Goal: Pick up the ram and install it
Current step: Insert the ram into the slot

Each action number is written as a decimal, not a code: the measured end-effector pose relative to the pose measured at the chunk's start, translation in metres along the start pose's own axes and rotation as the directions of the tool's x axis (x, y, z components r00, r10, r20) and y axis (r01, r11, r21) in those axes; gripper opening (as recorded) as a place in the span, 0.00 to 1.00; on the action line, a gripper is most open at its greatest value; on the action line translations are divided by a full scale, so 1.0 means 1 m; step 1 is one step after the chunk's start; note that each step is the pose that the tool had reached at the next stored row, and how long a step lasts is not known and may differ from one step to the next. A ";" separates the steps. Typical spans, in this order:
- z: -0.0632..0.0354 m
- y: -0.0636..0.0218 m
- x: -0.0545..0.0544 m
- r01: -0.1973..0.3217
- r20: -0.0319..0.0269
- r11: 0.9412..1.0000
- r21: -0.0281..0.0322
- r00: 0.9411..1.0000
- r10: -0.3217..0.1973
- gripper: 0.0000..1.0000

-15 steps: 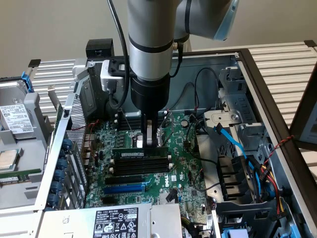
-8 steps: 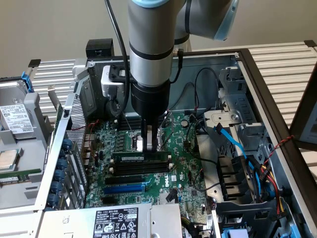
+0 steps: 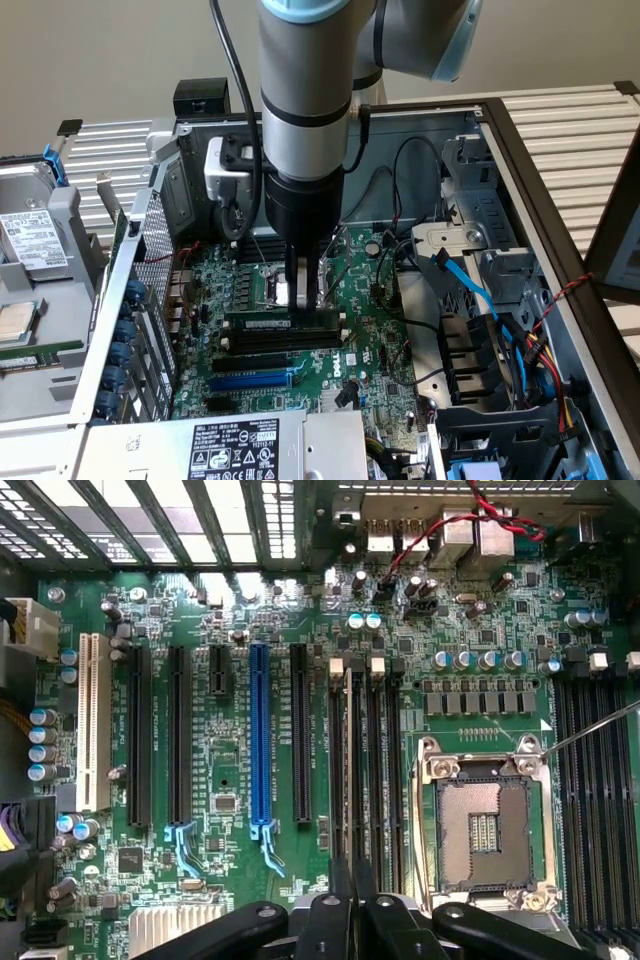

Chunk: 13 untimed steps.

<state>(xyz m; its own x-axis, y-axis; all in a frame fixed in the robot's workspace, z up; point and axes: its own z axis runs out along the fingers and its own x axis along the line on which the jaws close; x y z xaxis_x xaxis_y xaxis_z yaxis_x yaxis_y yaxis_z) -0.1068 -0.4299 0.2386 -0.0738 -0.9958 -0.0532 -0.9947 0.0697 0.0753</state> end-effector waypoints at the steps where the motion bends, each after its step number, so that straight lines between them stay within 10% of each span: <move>1: 0.0007 0.0000 0.000 0.000 0.000 1.000 0.000 1.000 0.000 0.12; 13: 0.0053 -0.0004 0.001 0.003 0.000 1.000 0.000 1.000 -0.003 0.12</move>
<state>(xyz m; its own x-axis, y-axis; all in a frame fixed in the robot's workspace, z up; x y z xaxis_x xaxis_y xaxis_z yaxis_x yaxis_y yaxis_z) -0.1068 -0.4304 0.2332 -0.0707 -0.9961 -0.0531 -0.9949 0.0667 0.0753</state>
